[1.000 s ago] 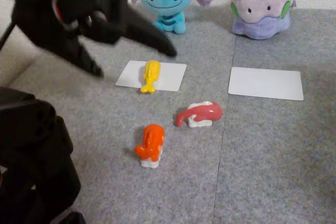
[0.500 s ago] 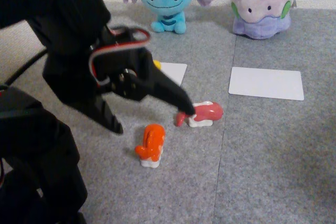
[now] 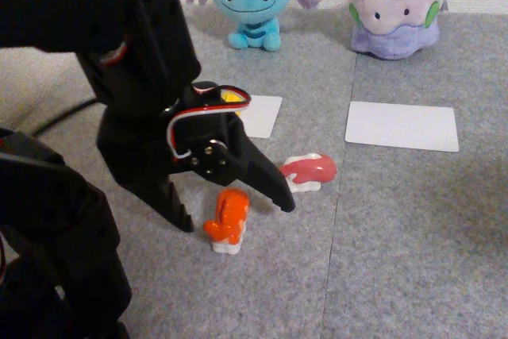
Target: Wooper wants to eat egg sudhi, and Goomy wants to eat shrimp sushi
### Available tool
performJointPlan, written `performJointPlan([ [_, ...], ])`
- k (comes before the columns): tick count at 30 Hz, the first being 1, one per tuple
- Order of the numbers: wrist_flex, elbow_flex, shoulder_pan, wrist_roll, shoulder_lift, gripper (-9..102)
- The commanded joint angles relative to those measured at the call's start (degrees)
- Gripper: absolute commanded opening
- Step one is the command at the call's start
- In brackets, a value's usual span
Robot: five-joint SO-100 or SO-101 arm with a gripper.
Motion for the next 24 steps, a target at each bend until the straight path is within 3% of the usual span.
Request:
performJointPlan([
  [1, -3.2, -0.3, 0.4, 0.4, -4.7, 38],
  [18, -5.4, -0.6, 0.5, 0.8, -9.4, 5],
  [24, -5.6, -1.0, 0.5, 1.6, -9.4, 3],
])
